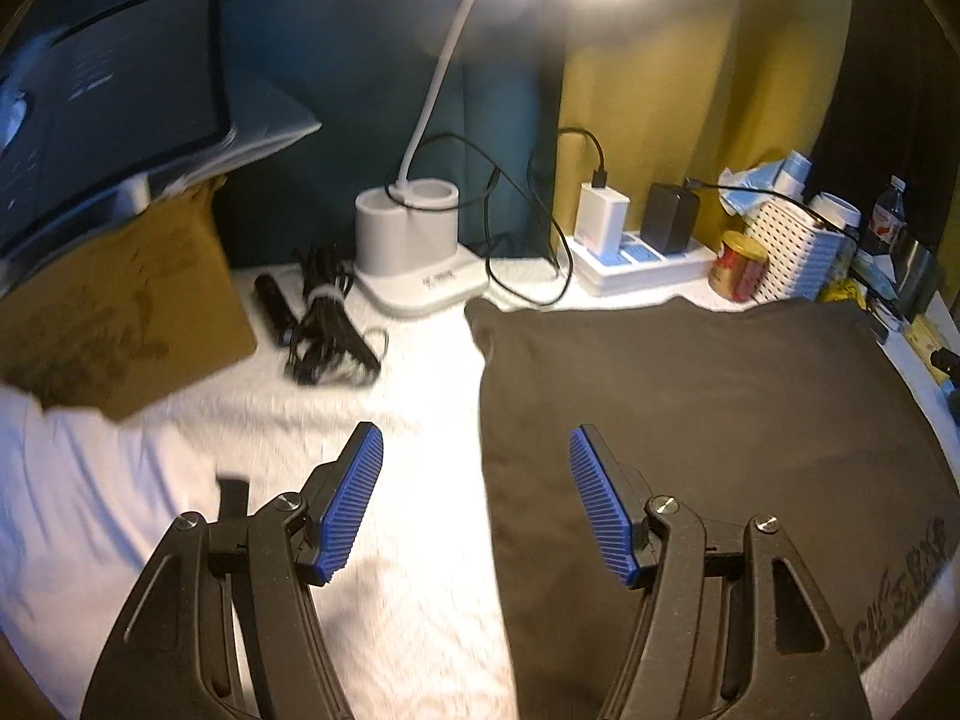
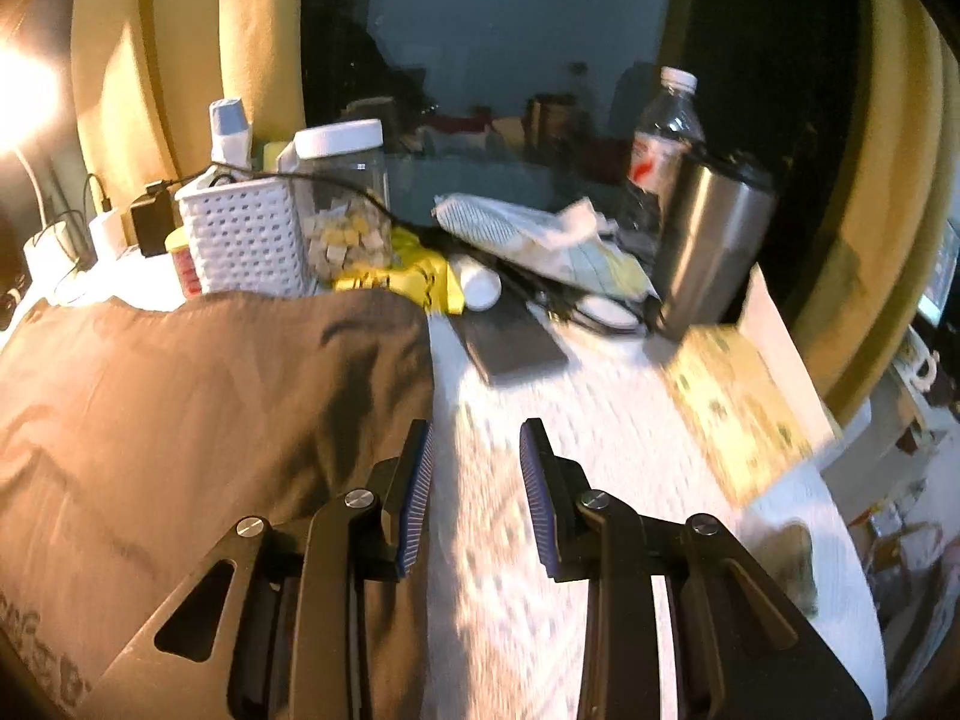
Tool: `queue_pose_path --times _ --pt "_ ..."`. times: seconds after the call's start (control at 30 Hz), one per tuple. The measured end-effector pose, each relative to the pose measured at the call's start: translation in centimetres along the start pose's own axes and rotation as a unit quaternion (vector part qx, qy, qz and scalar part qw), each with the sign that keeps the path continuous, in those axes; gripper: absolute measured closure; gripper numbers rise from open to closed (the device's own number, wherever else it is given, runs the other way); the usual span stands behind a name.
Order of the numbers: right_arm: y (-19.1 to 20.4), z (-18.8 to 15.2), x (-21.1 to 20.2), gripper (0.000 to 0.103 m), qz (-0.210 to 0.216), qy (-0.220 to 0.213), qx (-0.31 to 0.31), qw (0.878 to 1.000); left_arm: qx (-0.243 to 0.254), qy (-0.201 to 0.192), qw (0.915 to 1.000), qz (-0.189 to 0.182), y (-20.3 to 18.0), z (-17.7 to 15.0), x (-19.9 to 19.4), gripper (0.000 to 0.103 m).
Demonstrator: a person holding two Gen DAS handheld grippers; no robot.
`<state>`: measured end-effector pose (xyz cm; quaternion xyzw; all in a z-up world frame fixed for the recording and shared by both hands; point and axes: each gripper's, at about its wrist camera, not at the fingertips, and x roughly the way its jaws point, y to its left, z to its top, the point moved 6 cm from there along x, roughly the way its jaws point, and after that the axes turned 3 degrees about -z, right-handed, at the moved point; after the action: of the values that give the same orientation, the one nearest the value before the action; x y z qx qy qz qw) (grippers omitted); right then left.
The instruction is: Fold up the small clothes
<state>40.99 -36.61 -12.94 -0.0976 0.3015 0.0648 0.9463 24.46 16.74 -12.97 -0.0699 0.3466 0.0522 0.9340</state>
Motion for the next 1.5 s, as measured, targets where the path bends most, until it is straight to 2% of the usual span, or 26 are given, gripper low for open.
queue_pose_path --times 0.4,0.6,0.7,1.0,1.07,1.1,1.2,1.27,1.3,1.37,1.4,1.43,1.5 --pt "-0.9 -8.4 -4.6 0.071 0.014 0.052 0.041 0.998 0.008 0.018 0.9997 -0.017 -1.6 -6.3 -4.1 0.038" --pt "-0.4 -11.1 -6.8 0.071 0.03 0.061 0.065 0.996 -0.01 0.018 0.9995 -0.024 -1.1 -8.7 -5.9 0.038" --pt "-0.1 -11.9 -7.7 0.071 0.041 0.062 0.073 0.995 -0.029 0.019 0.9984 -0.045 -1.3 -10.0 -6.5 0.038" --pt "0.4 -13.0 -9.2 0.071 0.055 0.063 0.066 0.994 -0.009 0.03 0.9977 -0.061 -2.7 -12.2 -8.0 0.038" --pt "0.5 -12.8 -9.7 0.066 0.057 0.057 0.065 0.995 -0.009 0.033 0.9975 -0.062 -2.7 -12.6 -8.3 0.038" --pt "0.5 -12.7 -9.9 0.056 0.06 0.054 0.065 0.995 -0.008 0.035 0.9974 -0.063 -2.7 -12.7 -8.4 0.038" --pt "1.3 -13.0 -9.7 0.056 0.088 0.066 0.065 0.992 0.0 0.049 0.9965 -0.068 -3.0 -13.3 -8.3 0.038" --pt "2.0 -13.8 -8.9 0.056 0.093 0.082 0.059 0.991 0.007 0.058 0.996 -0.068 -3.3 -13.7 -8.0 0.038" --pt "2.3 -14.1 -8.8 0.056 0.09 0.077 0.054 0.991 0.012 0.061 0.9959 -0.065 -3.4 -13.9 -7.9 0.038" --pt "2.4 -14.2 -9.0 0.064 0.088 0.062 0.059 0.992 0.016 0.066 0.9957 -0.063 -3.6 -14.2 -7.8 0.038" --pt "2.3 -14.2 -9.0 0.088 0.089 0.061 0.064 0.992 0.015 0.068 0.9955 -0.064 -3.7 -14.4 -7.7 0.038" --pt "2.2 -14.3 -8.9 0.094 0.095 0.064 0.067 0.991 0.013 0.071 0.9952 -0.066 -3.7 -14.4 -7.6 0.038" --pt "2.0 -14.3 -8.9 0.097 0.109 0.069 0.071 0.989 0.02 0.067 0.9956 -0.062 -3.9 -14.5 -7.4 0.038"
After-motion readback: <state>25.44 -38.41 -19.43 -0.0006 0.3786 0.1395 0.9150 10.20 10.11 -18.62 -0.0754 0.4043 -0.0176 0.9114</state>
